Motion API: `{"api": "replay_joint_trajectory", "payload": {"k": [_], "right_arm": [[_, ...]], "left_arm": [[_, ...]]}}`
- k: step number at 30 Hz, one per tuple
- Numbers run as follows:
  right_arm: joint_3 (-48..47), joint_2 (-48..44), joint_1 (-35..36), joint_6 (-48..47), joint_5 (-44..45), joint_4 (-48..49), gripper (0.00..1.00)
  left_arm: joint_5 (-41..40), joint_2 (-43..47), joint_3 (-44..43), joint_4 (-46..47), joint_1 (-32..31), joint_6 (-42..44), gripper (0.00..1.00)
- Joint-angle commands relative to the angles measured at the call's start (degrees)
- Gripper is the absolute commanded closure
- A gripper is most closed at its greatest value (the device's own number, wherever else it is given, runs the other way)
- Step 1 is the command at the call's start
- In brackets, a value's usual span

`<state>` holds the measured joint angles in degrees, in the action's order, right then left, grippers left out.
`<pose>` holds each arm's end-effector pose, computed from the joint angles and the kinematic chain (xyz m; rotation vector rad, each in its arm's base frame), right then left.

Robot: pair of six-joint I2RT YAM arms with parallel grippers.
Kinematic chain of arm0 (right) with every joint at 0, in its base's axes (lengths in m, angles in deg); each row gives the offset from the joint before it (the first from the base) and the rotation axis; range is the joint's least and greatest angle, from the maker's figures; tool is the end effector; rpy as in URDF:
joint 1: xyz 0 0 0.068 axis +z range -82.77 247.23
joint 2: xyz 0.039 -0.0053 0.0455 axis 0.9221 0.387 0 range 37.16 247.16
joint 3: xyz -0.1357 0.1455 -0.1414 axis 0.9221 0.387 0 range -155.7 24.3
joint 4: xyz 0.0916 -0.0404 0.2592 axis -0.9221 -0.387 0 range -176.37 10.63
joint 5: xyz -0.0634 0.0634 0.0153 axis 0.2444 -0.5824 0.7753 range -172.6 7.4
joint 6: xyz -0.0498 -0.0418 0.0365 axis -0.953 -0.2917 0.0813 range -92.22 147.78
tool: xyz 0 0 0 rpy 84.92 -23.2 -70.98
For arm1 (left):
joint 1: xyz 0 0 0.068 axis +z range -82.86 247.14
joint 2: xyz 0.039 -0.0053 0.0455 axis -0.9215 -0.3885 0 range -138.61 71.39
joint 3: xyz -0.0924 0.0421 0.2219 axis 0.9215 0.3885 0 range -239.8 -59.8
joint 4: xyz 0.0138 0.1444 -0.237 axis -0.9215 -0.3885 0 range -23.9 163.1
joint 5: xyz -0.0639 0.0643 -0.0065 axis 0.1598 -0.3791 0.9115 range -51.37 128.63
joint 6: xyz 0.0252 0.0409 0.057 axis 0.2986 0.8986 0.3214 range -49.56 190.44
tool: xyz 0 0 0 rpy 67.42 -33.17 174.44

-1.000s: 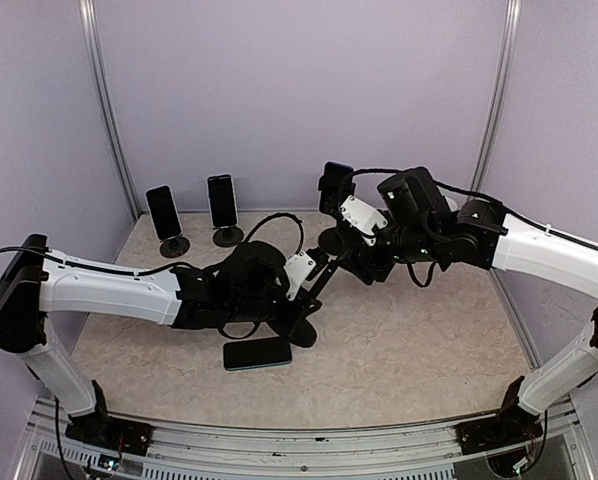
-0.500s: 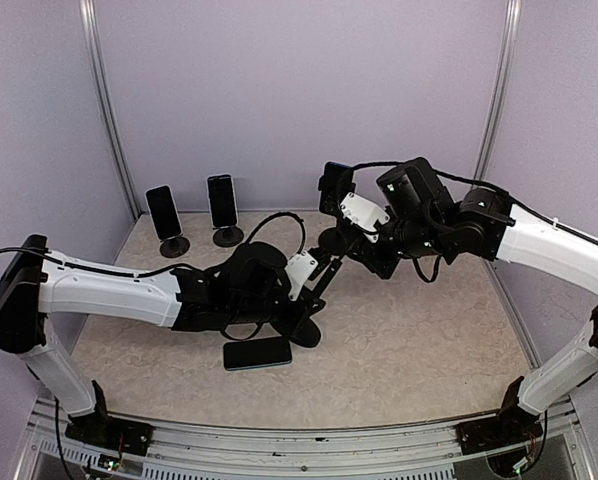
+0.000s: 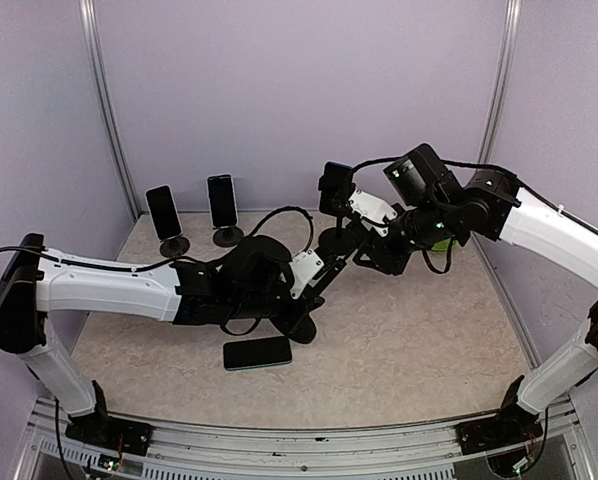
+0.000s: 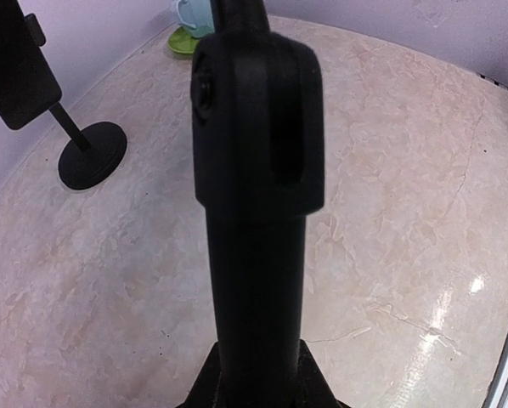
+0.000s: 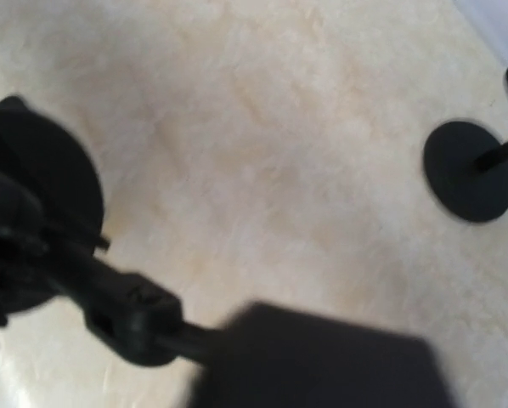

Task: Place the phone on the phone stand
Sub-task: Adjust the phone stand at the center of the board.

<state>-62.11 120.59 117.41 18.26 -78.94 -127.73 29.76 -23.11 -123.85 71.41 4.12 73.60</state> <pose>0.2260 0.2649 0.3226 -1.1561 2.0769 0.2677 0.1947 -0.3611 0.1934 1.0997 1.8567 -0.4496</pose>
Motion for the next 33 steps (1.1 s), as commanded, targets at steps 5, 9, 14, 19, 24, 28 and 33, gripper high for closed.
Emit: {"api": "replay_joint_trajectory", "payload": {"k": [5, 9, 14, 19, 24, 28, 33], "right_arm": [[-0.31, -0.48, -0.55, 0.17, -0.74, -2.58, 0.17], [-1.46, -3.07, -0.58, 1.01, -1.27, 0.00, 0.00], [-0.75, -8.95, -2.17, 0.89, -9.57, 4.29, 0.00], [6.72, -16.41, -8.36, 3.36, -21.23, 12.05, 0.00], [20.80, -23.81, -14.13, 7.87, -38.14, 29.92, 0.00], [24.82, -22.12, -15.24, 16.21, -43.06, 39.27, 0.01], [28.47, -20.31, -19.43, 29.37, -44.22, 46.63, 0.07]], "left_arm": [[0.85, -0.54, -6.56, 0.88, 0.88, 4.64, 1.00], [3.14, -1.12, -5.23, 3.76, 2.45, 1.81, 1.00], [6.79, -2.66, -3.65, 7.33, 3.77, 1.23, 1.00], [14.65, -1.66, 1.54, 16.19, 5.81, 2.90, 1.00], [27.61, -3.06, 6.91, 31.74, 9.25, 2.08, 1.00], [28.45, -6.38, 5.70, 36.41, 9.43, 0.64, 1.00], [28.48, -8.36, 6.25, 41.46, 9.32, 0.45, 1.00]]}}
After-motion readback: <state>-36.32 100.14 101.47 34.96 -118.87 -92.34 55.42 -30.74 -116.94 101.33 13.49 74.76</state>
